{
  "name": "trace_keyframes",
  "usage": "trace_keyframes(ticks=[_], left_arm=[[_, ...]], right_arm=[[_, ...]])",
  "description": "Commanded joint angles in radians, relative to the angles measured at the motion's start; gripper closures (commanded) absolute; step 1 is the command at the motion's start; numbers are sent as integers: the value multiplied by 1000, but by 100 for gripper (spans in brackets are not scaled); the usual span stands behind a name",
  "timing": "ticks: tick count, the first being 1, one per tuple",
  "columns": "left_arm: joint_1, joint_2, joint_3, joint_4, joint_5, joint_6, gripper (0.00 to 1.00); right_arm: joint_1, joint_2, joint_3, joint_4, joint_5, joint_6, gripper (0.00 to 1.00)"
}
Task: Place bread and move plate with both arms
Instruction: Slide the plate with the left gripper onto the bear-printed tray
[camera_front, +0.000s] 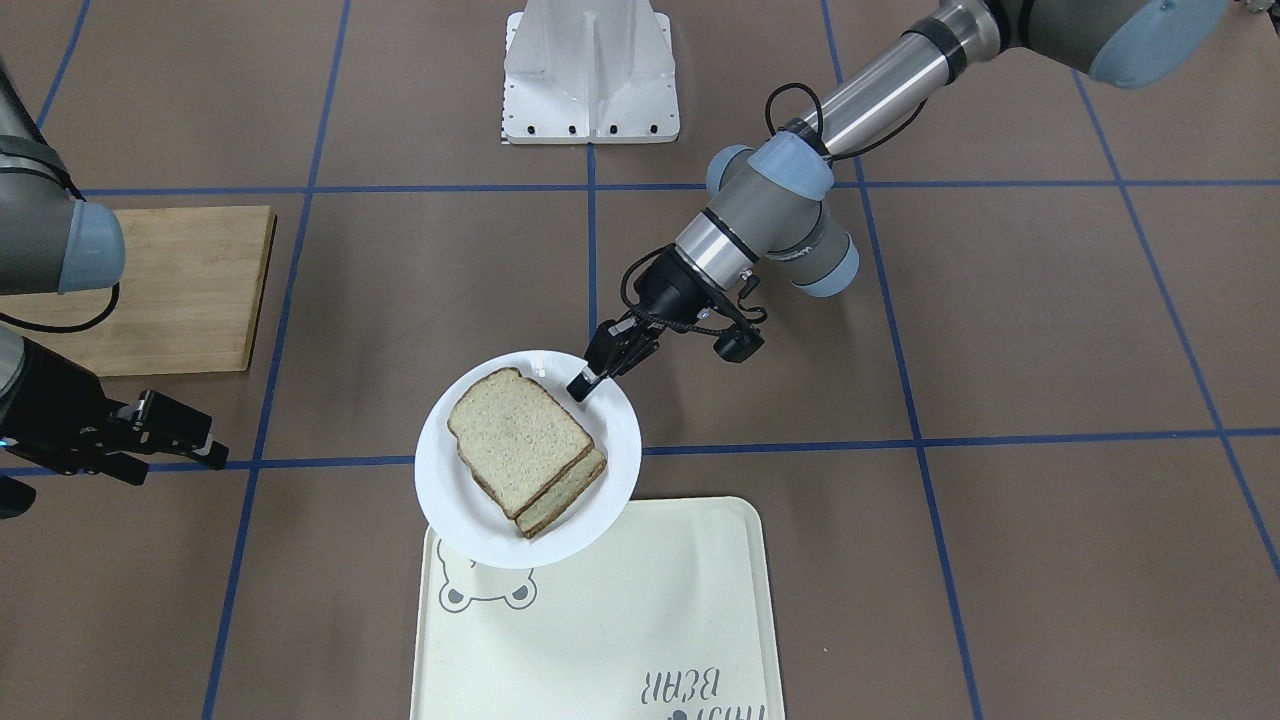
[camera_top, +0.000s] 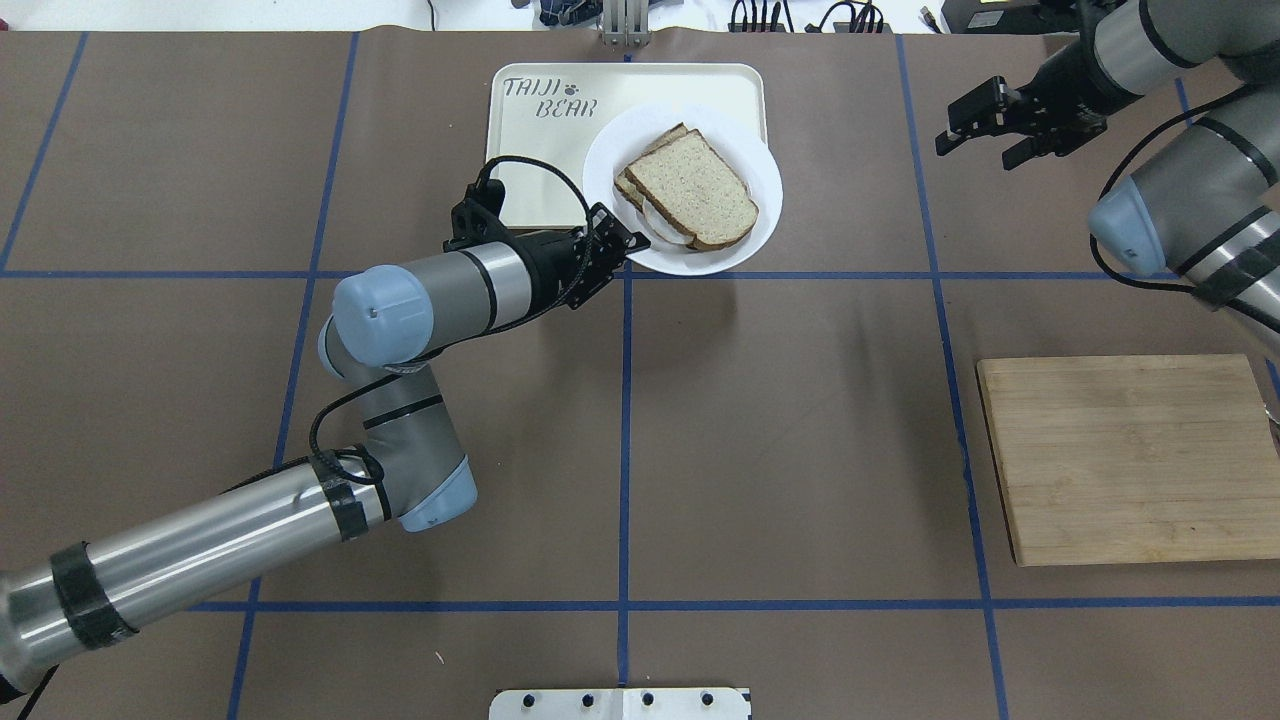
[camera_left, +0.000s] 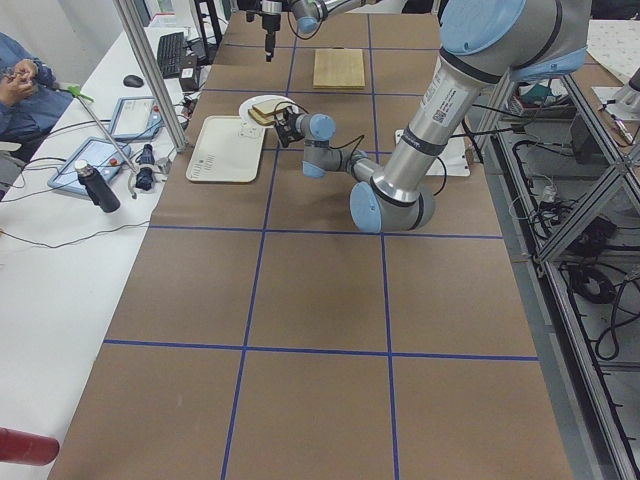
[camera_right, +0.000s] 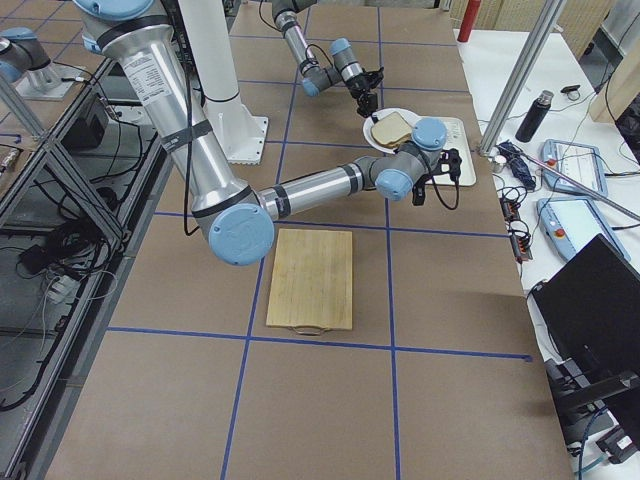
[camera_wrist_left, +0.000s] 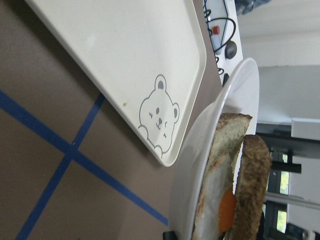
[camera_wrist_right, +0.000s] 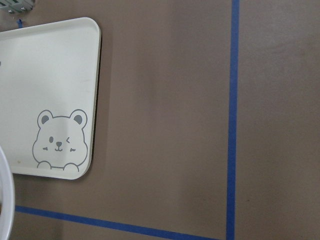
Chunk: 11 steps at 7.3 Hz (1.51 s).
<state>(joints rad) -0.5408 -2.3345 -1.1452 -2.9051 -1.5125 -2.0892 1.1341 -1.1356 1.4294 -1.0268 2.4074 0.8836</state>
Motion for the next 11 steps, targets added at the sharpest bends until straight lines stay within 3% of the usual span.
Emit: trace_keyframes(ticks=[1,3,5,9,10,11], left_arm=[[-10,-61,153,73,157,-166,100],[-45,-112,252,119,225,-350,100],[-44,-182,317,122,229,-421,100],[-41,-243,404,122,242,-427,100],[-34,-243,406,122,241,-427,46],[-31,-243,401,122,242,-425,2]], right_arm=[[33,-62,42,4,1,0,0],[38,-102,83,4,-8,0,0],[42,-131,111,4,-11,0,0],[41,-156,111,8,-14,0,0],[41,-154,112,8,-13,0,0],[42,-151,112,8,-13,0,0]])
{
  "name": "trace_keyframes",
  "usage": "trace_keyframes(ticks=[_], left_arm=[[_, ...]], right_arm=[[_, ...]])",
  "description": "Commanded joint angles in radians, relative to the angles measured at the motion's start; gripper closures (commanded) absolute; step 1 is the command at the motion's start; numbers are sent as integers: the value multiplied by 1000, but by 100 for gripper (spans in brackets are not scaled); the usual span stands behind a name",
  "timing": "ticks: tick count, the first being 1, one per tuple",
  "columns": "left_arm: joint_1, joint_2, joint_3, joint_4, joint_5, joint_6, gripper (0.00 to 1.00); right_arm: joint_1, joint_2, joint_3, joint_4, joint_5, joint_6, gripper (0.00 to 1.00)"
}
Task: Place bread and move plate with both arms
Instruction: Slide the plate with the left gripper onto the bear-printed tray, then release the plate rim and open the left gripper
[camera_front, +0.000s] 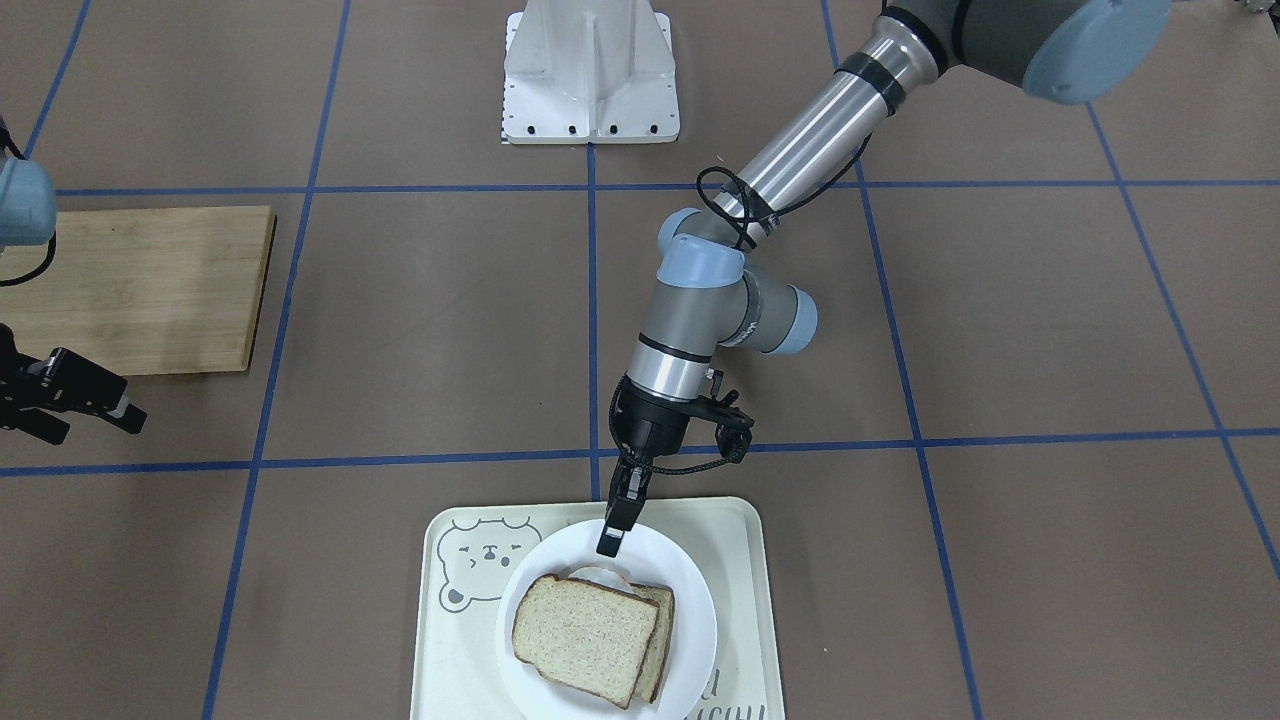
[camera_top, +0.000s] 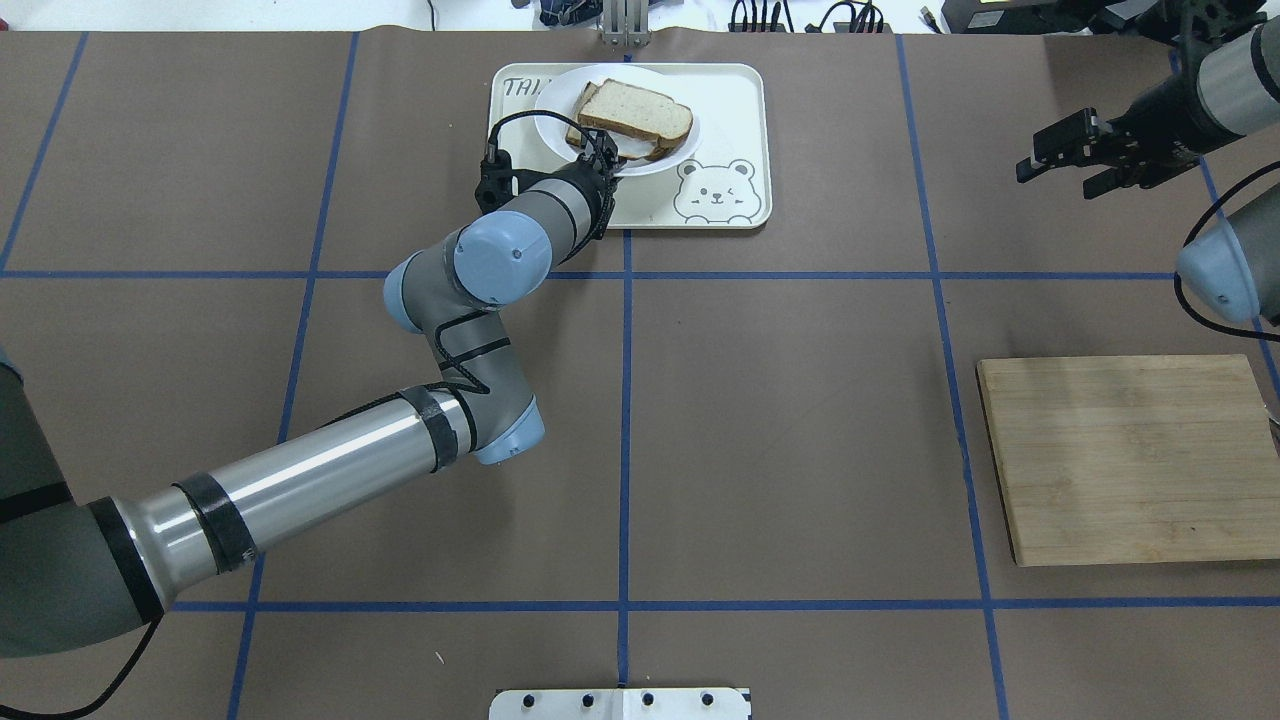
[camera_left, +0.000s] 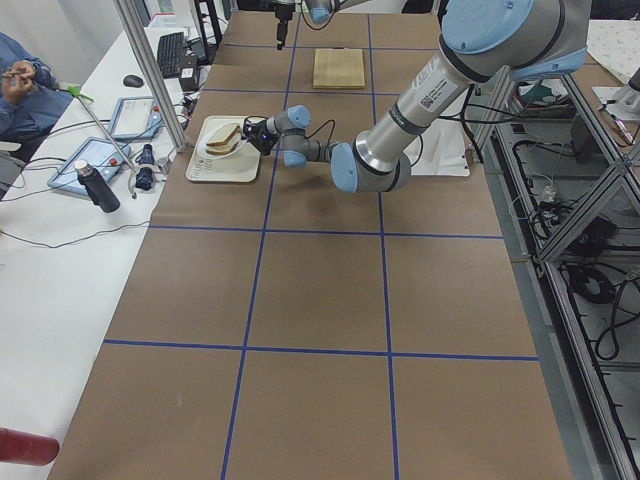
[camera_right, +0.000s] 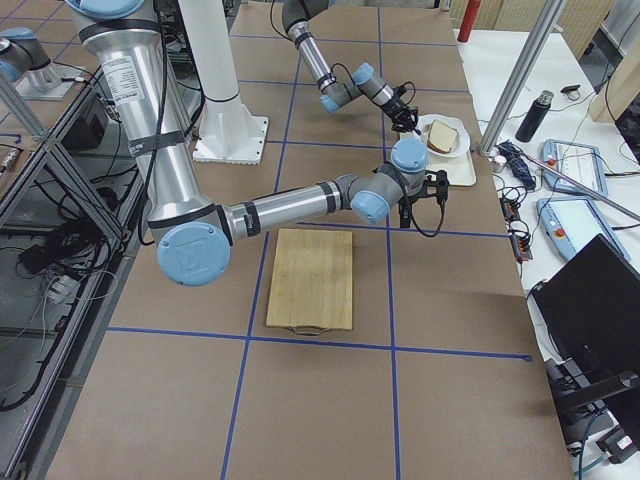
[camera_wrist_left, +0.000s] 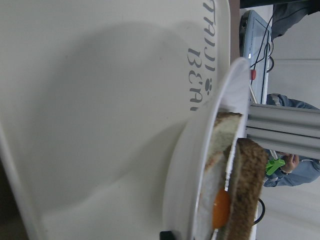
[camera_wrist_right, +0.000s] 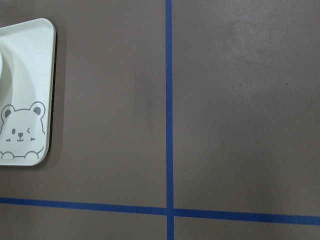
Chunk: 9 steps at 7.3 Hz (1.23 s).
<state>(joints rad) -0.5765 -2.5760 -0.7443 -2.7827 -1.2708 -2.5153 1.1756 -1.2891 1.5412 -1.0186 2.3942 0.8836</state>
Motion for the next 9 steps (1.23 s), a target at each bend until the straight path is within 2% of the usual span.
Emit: trace_keyframes(ticks=[1,2,3,4,6,8,9], left_arm=[[1,4,-15,-1,-1,6,1],[-3,34,-130,3,-7,24,1],[1,183,-379,40,-10,89,1],[6,303,-562,107,-15,133,1],[3,333,-592,121,-32,145,1],[0,361,-622,121,-30,362,1],[-6,382,-625,136,11,485,1]], right_arm=[[4,2,11,0,2,0,0],[4,2,13,0,2,0,0],[6,8,10,-3,0,0,0],[10,10,8,-5,0,0,0],[12,16,4,-5,-6,0,0],[12,11,13,-6,-79,2,0],[10,10,11,-8,-134,-14,0]])
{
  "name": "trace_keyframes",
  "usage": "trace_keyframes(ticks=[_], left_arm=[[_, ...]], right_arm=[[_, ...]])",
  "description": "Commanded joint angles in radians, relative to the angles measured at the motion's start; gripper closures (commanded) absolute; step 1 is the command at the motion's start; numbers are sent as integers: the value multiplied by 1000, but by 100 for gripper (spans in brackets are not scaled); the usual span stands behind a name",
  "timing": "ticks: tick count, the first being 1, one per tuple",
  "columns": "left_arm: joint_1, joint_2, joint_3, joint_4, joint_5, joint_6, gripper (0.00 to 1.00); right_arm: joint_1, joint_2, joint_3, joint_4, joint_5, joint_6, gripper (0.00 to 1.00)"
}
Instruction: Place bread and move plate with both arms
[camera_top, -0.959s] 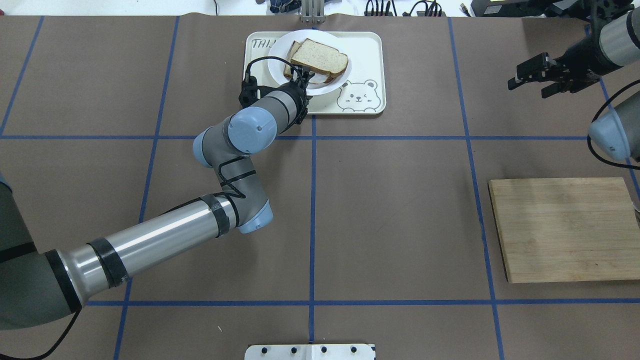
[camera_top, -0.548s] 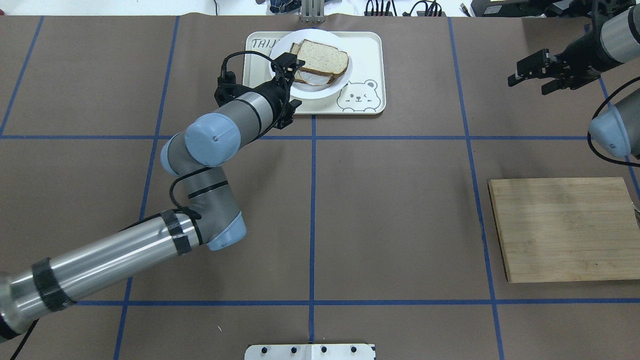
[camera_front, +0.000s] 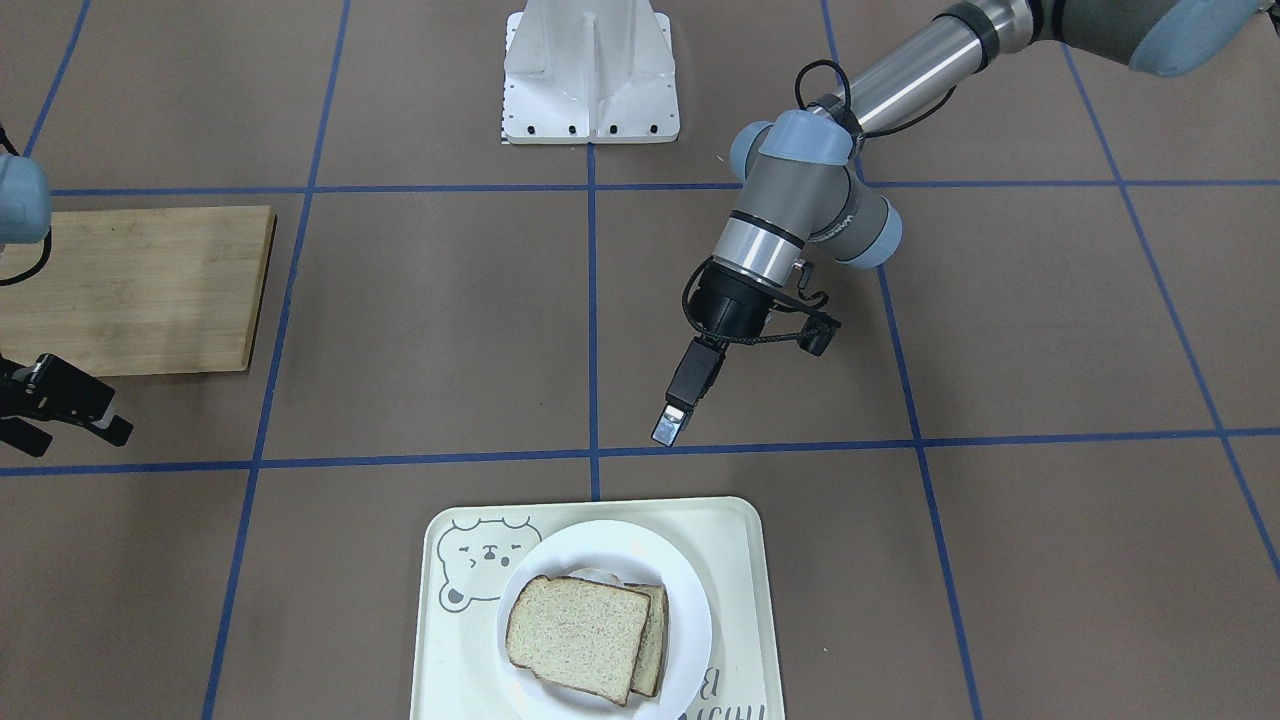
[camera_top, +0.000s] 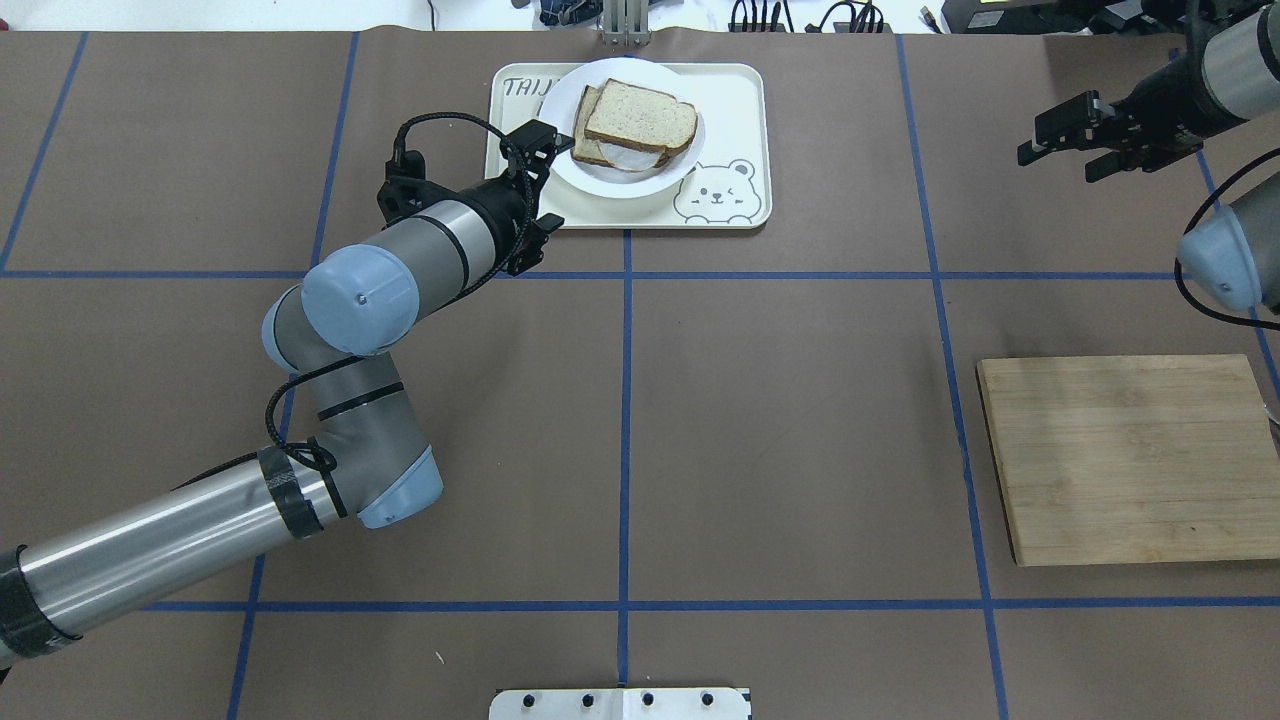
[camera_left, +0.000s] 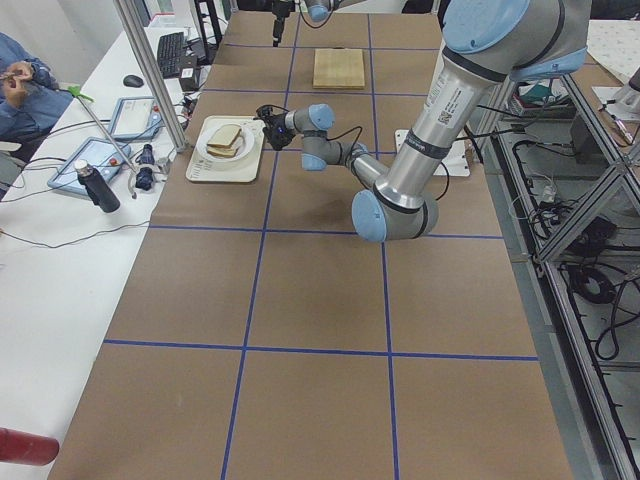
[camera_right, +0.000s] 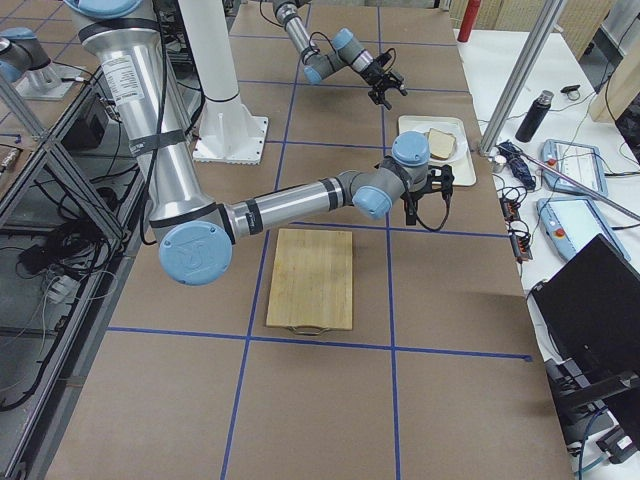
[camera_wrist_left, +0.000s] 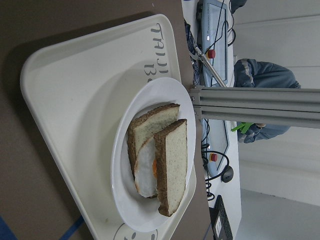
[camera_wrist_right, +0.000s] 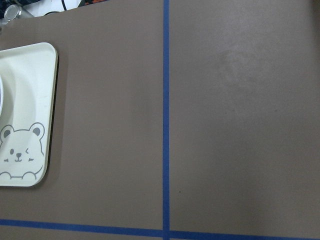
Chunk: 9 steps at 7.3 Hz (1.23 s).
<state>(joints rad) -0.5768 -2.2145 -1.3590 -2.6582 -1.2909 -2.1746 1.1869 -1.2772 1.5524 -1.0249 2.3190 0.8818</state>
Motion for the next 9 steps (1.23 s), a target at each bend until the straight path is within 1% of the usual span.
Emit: trace_keyframes(ticks=[1,2,3,4,5,6,7,8,9], left_arm=[[-5,51,-26,12,138,387,1],[-12,65,-40,23,163,643,1],[-73,141,-40,24,157,759,1],[-133,224,-43,15,147,908,1],[-228,255,-38,27,48,1069,1],[-374,278,-22,117,-167,1254,1],[-549,289,-11,217,-396,1497,1],[-668,276,0,395,-527,1677,1],[-763,251,-3,601,-659,1852,1]], right_arm=[[13,-5,5,0,-85,-20,0],[22,-5,0,-1,-117,-33,0],[20,-13,-2,-9,-181,-61,0],[17,-22,-3,-17,-225,-64,0],[8,-21,-8,-17,-219,-66,0],[8,-24,-14,-17,-216,-95,0],[8,-13,-52,-18,-219,-191,0],[8,-10,-86,-18,-224,-210,0],[13,-7,-104,-18,-219,-208,0]])
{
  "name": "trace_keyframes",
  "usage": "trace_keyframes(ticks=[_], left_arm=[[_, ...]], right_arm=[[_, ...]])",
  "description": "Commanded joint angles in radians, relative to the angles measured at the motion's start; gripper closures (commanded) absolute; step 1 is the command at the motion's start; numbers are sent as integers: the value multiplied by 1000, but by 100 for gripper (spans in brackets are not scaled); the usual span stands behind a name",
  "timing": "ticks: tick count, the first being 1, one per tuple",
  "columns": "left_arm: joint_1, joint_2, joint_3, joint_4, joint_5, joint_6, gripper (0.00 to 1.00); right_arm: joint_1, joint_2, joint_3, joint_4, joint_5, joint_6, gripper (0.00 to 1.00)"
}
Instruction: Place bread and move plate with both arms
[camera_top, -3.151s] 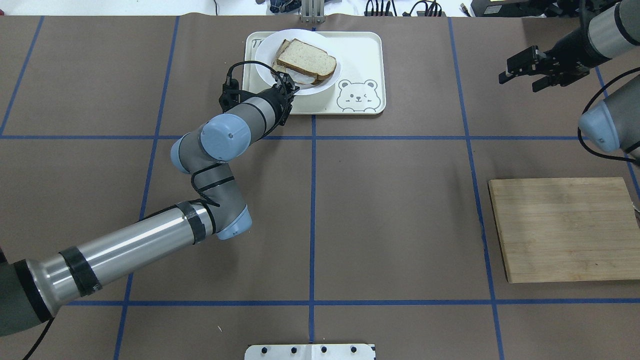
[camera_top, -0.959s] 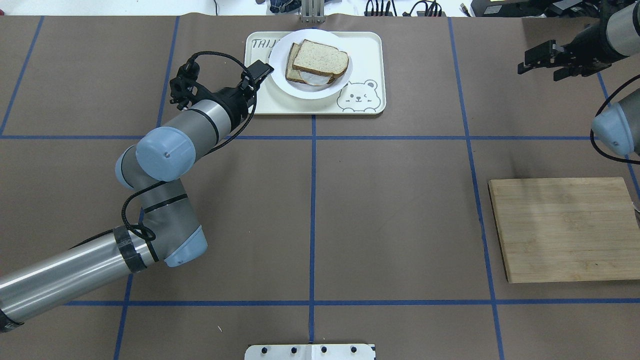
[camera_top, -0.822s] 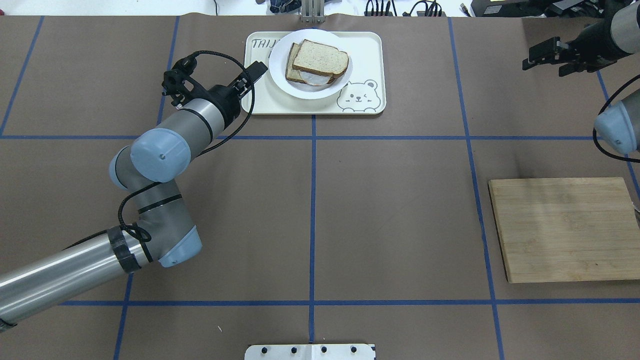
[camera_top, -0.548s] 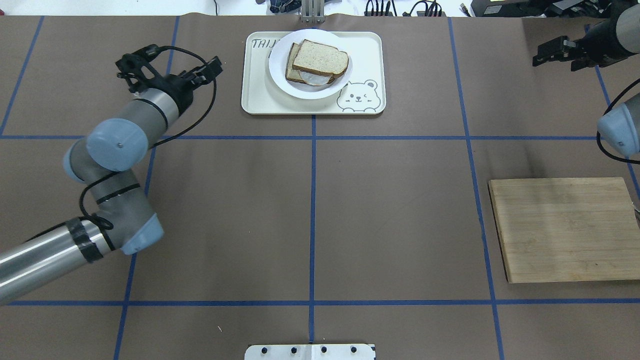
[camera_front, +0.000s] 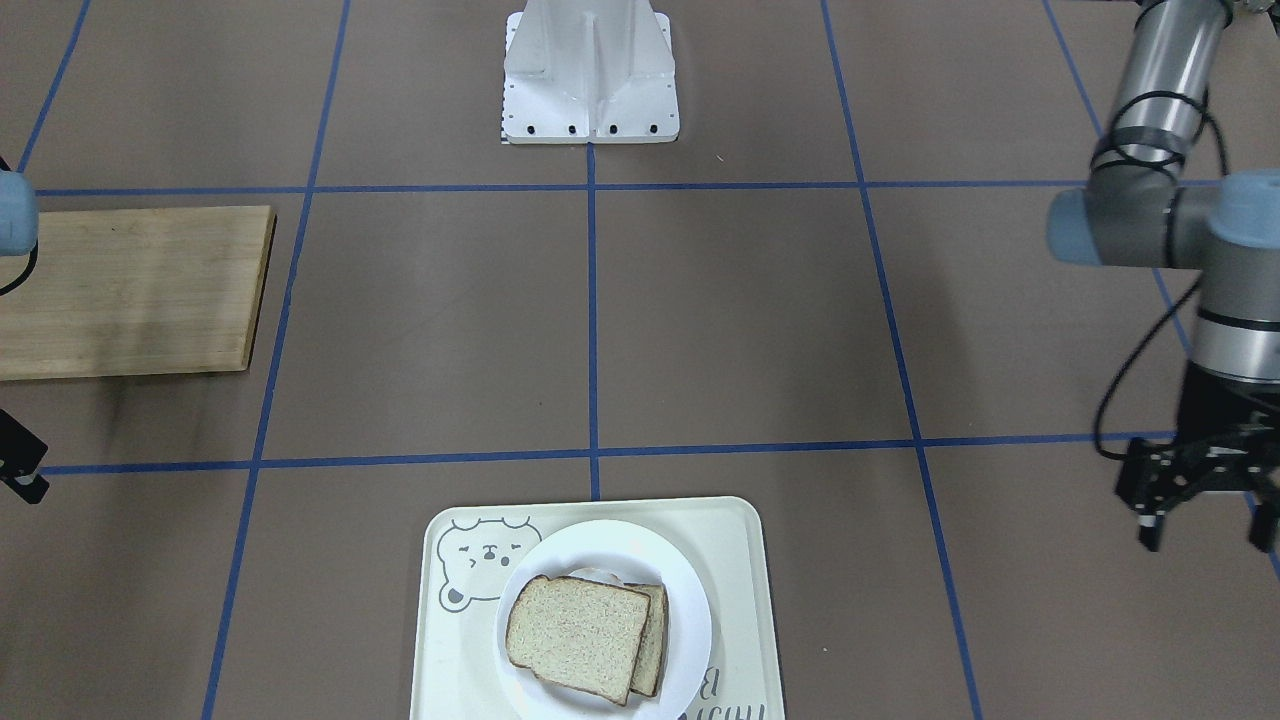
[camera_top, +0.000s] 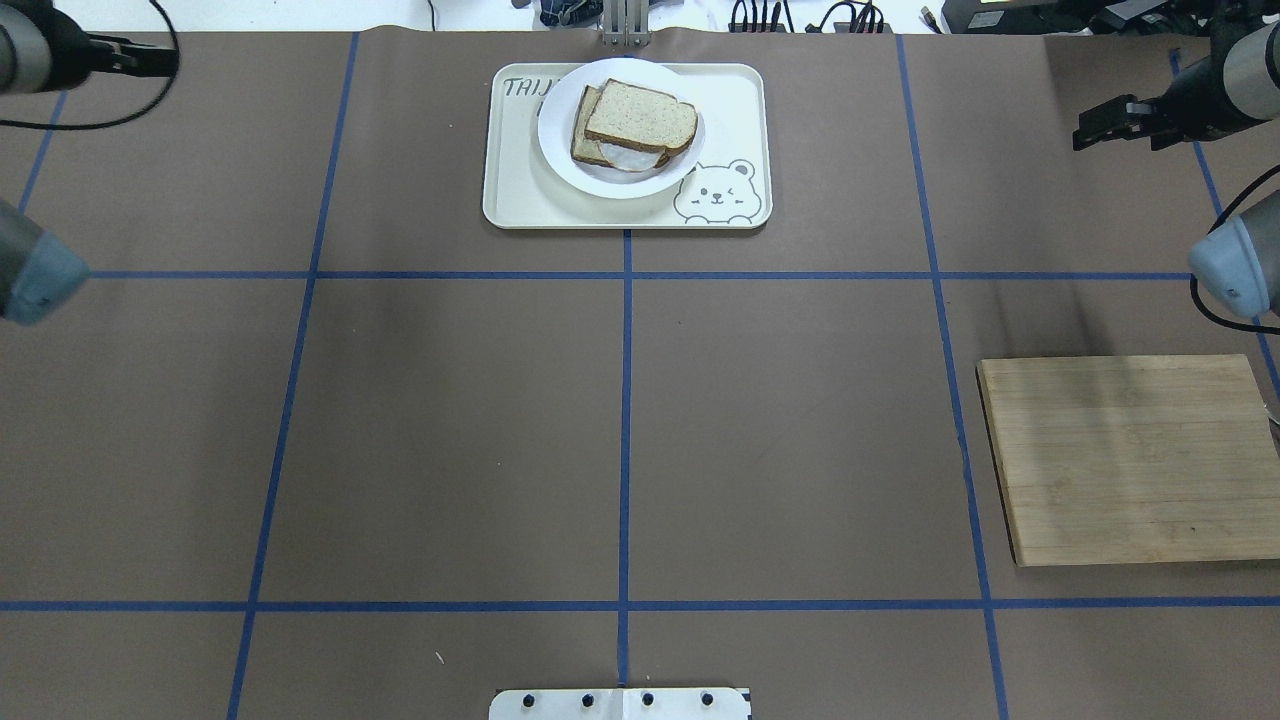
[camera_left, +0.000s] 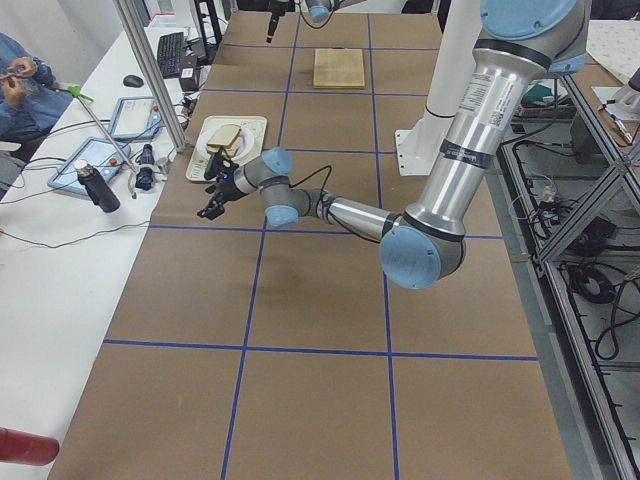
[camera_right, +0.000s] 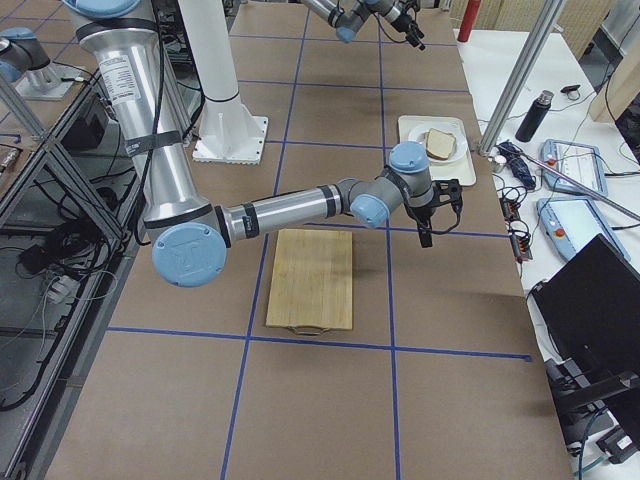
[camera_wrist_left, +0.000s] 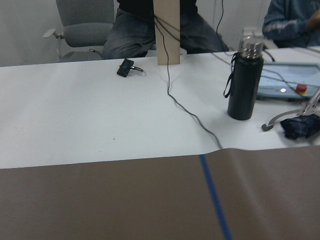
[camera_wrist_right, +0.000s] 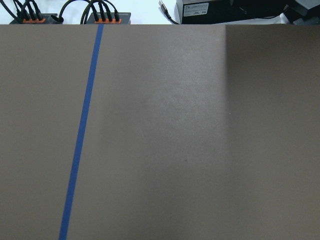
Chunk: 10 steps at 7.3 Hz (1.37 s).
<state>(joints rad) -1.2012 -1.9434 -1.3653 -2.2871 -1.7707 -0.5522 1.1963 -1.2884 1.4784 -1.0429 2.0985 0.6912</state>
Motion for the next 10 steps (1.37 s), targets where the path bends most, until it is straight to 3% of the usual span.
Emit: trace_keyframes(ticks=[1,2,4,5,8,10], left_arm=[[-194,-38,0,443,-282,385,1],[-202,-25,0,566,-349,450,1],[-210,74,-20,591,-619,436,1],[-210,90,-30,597,-627,428,1],[-210,139,-84,623,-628,428,1],[-212,150,-95,620,-624,433,1]], right_arm=[[67,-5,-20,-53,55,-19,0],[132,-3,-18,-150,137,-77,0],[175,27,32,-454,153,-383,0],[157,37,78,-600,149,-468,0],[155,2,91,-652,231,-524,0],[155,5,92,-648,222,-524,0]])
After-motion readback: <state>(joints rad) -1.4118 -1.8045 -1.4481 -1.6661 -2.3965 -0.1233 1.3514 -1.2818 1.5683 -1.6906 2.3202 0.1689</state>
